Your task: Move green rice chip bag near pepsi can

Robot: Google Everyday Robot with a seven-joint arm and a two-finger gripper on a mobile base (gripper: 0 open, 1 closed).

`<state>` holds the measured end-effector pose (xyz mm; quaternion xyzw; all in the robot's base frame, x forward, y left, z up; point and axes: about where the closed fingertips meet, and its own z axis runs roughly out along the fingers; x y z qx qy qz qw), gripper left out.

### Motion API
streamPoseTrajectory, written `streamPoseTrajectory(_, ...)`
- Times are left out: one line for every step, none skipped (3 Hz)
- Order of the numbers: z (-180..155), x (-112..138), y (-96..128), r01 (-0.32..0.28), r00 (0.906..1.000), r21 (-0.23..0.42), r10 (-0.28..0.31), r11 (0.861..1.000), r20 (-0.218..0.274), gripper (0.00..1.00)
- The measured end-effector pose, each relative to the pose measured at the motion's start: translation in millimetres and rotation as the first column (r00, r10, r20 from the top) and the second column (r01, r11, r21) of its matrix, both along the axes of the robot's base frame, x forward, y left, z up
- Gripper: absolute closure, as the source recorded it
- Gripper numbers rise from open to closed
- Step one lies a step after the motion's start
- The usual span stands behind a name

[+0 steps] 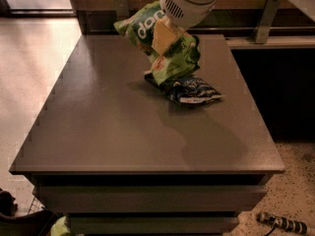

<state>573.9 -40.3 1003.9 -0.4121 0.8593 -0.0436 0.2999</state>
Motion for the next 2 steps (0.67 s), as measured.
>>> streamPoseTrajectory(32.1,36.6,-34.7,0.100,0.9932,0.030,-0.101,0.995,0.057,1.00)
streamPoseTrajectory(31.5,35.7,-34.1,0.098,0.9934,0.029,-0.100,0.995,0.056,1.00)
